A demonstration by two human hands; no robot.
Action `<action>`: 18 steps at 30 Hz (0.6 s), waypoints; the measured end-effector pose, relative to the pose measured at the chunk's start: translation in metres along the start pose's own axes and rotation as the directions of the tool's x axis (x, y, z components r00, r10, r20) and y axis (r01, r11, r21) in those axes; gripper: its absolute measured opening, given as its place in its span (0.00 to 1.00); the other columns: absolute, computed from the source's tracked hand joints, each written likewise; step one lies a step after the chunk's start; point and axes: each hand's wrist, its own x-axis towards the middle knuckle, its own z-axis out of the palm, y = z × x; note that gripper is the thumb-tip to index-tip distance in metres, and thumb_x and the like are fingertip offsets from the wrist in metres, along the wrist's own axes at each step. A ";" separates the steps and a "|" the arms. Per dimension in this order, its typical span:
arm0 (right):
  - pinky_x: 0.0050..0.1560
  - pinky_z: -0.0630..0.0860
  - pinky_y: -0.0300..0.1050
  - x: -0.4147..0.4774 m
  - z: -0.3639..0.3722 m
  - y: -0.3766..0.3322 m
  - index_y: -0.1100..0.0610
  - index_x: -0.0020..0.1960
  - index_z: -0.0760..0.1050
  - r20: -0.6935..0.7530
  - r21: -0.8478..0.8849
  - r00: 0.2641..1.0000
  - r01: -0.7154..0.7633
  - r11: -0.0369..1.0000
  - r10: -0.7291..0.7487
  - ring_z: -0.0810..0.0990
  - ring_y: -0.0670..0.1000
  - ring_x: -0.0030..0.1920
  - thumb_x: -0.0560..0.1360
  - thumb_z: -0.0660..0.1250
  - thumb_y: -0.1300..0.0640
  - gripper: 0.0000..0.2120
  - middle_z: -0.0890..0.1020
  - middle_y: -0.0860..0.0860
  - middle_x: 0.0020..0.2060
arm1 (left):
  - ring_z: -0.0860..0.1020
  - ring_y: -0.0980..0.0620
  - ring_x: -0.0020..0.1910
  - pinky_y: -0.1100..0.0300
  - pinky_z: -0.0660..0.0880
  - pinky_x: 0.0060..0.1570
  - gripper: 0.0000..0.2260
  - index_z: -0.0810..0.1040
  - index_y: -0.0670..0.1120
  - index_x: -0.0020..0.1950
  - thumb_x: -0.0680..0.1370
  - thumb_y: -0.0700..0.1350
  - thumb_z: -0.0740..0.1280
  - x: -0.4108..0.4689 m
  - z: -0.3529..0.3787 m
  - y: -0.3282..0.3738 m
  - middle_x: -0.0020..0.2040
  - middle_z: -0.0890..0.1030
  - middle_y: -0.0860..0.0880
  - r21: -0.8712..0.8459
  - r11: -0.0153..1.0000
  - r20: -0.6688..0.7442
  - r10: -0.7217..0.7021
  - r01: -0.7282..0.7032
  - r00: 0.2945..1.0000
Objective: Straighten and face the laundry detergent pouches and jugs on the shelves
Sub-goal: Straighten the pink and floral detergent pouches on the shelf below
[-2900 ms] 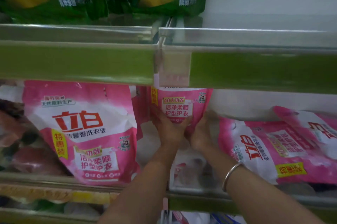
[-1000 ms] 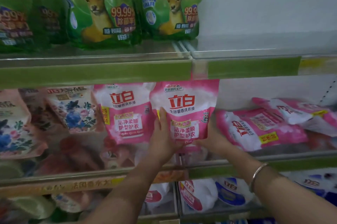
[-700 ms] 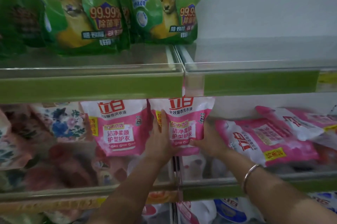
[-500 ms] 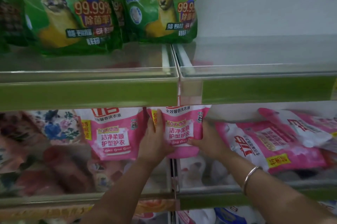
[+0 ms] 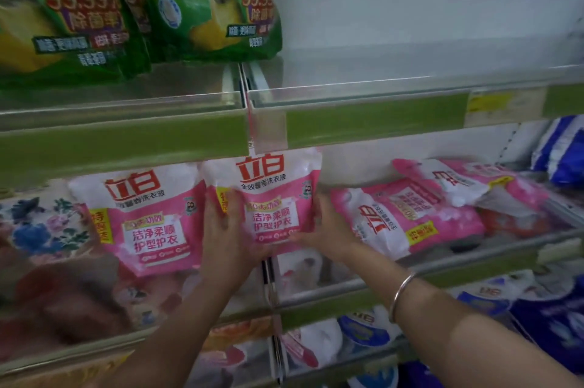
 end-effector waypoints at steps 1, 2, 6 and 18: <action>0.41 0.73 0.22 -0.006 -0.003 -0.004 0.51 0.65 0.61 -0.008 0.010 1.000 -0.030 1.000 0.030 0.76 0.40 0.57 0.67 0.75 0.64 0.34 0.75 0.40 0.56 | 0.44 0.38 0.75 0.43 0.52 0.71 0.58 0.46 0.47 0.77 0.55 0.76 0.59 -0.003 -0.004 0.006 0.76 0.44 0.35 -0.034 0.999 -0.026 -0.004 0.003 1.000; 0.39 0.70 0.20 -0.013 -0.007 -0.006 0.50 0.65 0.62 -0.016 0.003 0.999 -0.051 0.999 0.051 0.75 0.37 0.54 0.68 0.74 0.64 0.32 0.74 0.38 0.54 | 0.42 0.40 0.76 0.46 0.49 0.72 0.57 0.45 0.49 0.77 0.56 0.75 0.60 -0.007 -0.007 0.013 0.76 0.40 0.38 -0.080 0.996 -0.020 -0.031 0.029 0.999; 0.57 0.69 0.38 -0.036 -0.034 0.004 0.55 0.69 0.64 -0.206 -0.233 0.976 -0.111 0.966 0.062 0.72 0.48 0.62 0.73 0.69 0.58 0.27 0.73 0.48 0.62 | 0.49 0.48 0.75 0.55 0.53 0.71 0.44 0.47 0.50 0.77 0.70 0.56 0.71 -0.029 -0.001 0.045 0.77 0.46 0.48 -0.235 0.971 0.018 -0.035 0.038 0.999; 0.57 0.75 0.48 -0.016 -0.143 0.051 0.56 0.61 0.74 -0.241 -0.447 0.957 -0.257 0.857 0.161 0.77 0.52 0.57 0.77 0.60 0.60 0.14 0.77 0.53 0.60 | 0.74 0.51 0.29 0.63 0.70 0.24 0.09 0.79 0.36 0.46 0.76 0.43 0.67 -0.005 0.122 0.140 0.33 0.76 0.48 -0.431 0.594 0.522 -0.450 0.679 0.725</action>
